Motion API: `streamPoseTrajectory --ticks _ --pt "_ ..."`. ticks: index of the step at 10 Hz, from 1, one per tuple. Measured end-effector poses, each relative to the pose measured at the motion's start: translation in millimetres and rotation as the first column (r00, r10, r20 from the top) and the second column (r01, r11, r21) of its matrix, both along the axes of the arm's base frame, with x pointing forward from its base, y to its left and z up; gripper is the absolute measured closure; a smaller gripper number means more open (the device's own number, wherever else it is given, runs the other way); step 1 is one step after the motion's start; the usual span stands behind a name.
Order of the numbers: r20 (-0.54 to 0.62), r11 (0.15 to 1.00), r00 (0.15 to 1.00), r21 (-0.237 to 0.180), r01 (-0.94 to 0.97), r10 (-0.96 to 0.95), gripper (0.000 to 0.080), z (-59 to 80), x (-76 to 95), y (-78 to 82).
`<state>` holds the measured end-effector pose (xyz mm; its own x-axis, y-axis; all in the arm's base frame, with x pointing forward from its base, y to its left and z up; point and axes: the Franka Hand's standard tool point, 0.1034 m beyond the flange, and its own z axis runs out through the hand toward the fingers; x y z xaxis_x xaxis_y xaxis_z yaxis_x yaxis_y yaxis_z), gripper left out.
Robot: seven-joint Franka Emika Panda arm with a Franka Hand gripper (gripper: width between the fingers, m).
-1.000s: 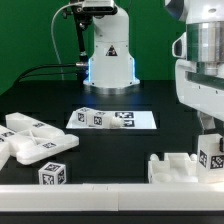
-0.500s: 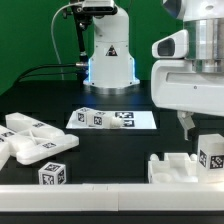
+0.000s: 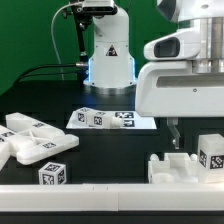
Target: Assemble chair
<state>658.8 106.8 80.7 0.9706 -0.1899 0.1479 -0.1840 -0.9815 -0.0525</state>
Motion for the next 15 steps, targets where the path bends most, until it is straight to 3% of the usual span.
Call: streamPoseTrajectory --ticks 1,2,3,5,8,11,14,15 --pt "0.000 1.000 1.000 0.000 0.000 0.000 0.0331 -0.1 0.0 -0.3" --pt "0.000 1.000 1.000 0.001 0.007 -0.007 0.0331 -0.1 0.0 -0.2" --pt "-0.003 0.997 0.997 0.016 0.082 -0.082 0.0519 -0.1 -0.1 0.3" --pt "-0.009 0.979 0.980 0.035 0.199 -0.199 0.0517 -0.3 -0.2 0.5" --pt "-0.035 0.849 0.852 0.082 0.523 -0.522 0.0517 0.2 0.3 -2.9" --pt "-0.102 0.555 0.566 0.118 0.823 -0.818 0.0515 -1.5 -2.9 -6.9" --pt "-0.183 0.259 0.278 0.123 0.958 -0.943 0.0515 -2.9 -6.0 -9.4" --pt "-0.193 0.212 0.232 0.120 0.970 -0.953 0.0515 -3.0 -6.4 -8.5"
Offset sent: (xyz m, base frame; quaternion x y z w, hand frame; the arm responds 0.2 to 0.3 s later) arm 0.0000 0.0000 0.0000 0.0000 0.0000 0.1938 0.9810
